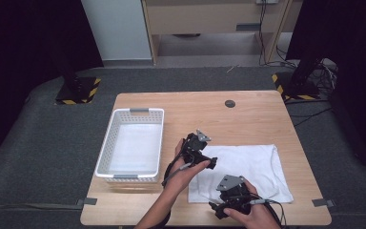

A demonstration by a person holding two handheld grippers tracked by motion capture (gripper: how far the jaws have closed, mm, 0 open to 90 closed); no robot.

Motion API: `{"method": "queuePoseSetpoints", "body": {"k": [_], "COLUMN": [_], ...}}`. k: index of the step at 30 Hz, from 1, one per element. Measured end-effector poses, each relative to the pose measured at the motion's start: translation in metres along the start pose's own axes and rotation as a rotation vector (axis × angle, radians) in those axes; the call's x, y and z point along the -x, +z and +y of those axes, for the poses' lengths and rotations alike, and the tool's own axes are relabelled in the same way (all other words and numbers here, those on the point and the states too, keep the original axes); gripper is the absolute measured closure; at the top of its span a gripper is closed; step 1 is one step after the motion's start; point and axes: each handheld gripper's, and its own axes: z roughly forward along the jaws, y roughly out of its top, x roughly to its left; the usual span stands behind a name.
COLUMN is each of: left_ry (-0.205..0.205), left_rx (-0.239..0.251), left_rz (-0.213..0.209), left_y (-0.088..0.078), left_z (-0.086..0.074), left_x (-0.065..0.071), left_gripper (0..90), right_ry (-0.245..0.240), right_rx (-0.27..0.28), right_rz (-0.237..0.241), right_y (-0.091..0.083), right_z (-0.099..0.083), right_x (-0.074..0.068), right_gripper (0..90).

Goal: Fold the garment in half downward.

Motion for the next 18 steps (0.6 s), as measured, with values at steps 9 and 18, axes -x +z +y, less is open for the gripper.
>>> {"method": "queuePoseSetpoints", "body": {"k": [9, 18], "left_ry": [-0.050, -0.103], "left_rx": [0.008, 0.039], "left_rz": [0.026, 0.026], "left_y": [0.000, 0.005], "left_z": [-0.008, -0.013], "left_x": [-0.015, -0.024], "left_gripper": [4.7, 5.4], "right_ry": [0.007, 0.006], "right_rx": [0.012, 0.003], "right_rz": [0.024, 0.033], "right_y": [0.004, 0.017], "right_z": [0.008, 0.015], "right_x": [-0.008, -0.013], "right_gripper": [9.6, 14.1]}}
